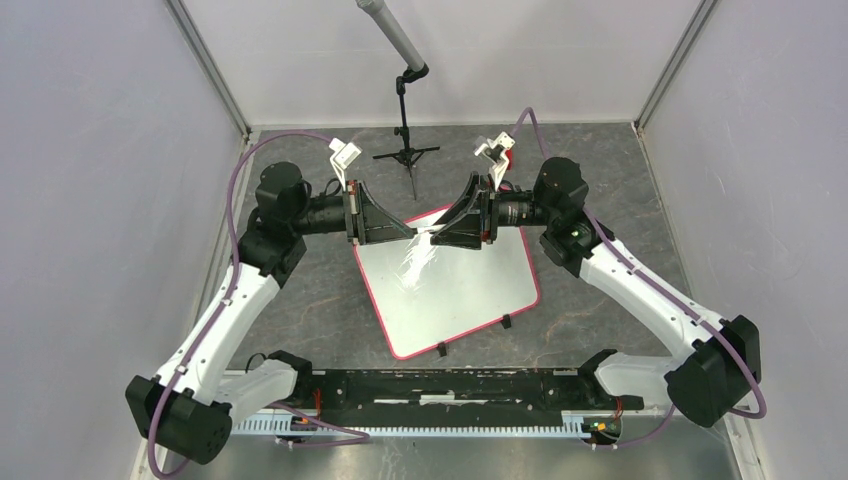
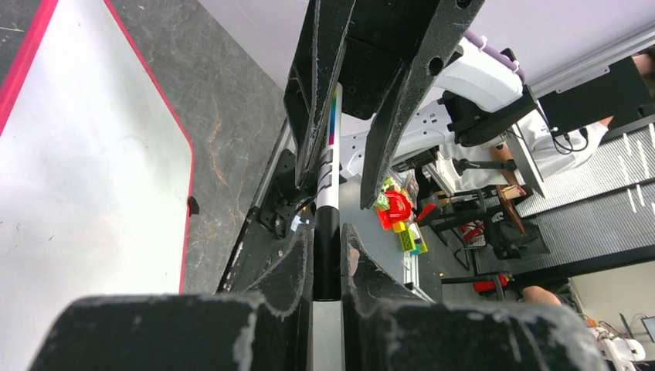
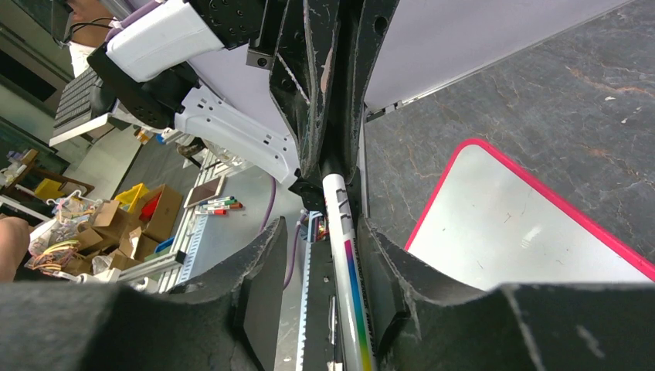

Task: Write a sentence on the whiteboard
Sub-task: Open the pen cap from the whiteboard marker, then place the pen cap at the center of the board.

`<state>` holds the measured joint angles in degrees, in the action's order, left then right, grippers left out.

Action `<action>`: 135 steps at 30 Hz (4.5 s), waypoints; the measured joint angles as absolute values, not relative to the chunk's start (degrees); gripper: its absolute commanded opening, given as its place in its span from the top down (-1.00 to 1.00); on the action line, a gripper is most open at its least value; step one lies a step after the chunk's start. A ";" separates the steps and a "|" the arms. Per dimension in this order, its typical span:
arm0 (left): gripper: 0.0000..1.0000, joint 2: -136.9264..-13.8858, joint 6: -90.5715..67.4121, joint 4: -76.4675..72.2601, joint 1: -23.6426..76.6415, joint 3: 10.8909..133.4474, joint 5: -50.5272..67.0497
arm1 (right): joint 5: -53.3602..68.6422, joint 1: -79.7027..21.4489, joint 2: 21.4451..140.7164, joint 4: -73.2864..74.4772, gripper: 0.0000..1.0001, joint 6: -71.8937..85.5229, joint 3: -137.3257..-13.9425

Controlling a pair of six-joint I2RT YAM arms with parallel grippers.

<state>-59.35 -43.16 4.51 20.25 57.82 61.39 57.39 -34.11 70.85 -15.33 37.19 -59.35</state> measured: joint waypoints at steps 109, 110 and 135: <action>0.64 -91.00 26.70 60.29 -4.43 65.52 -5.08 | 57.76 -11.14 63.81 32.29 1.00 -11.29 -63.94; 0.62 -91.44 26.70 59.59 -4.43 65.25 -5.06 | 57.76 -11.14 63.81 32.29 1.00 -11.38 -63.92; 0.23 -101.73 26.68 49.15 -4.43 63.20 -1.34 | 57.80 -11.14 64.62 32.21 1.00 -11.97 -62.96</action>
<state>-101.73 26.68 49.15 -4.43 63.20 -1.34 57.80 -11.14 64.62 32.21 -11.97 -62.96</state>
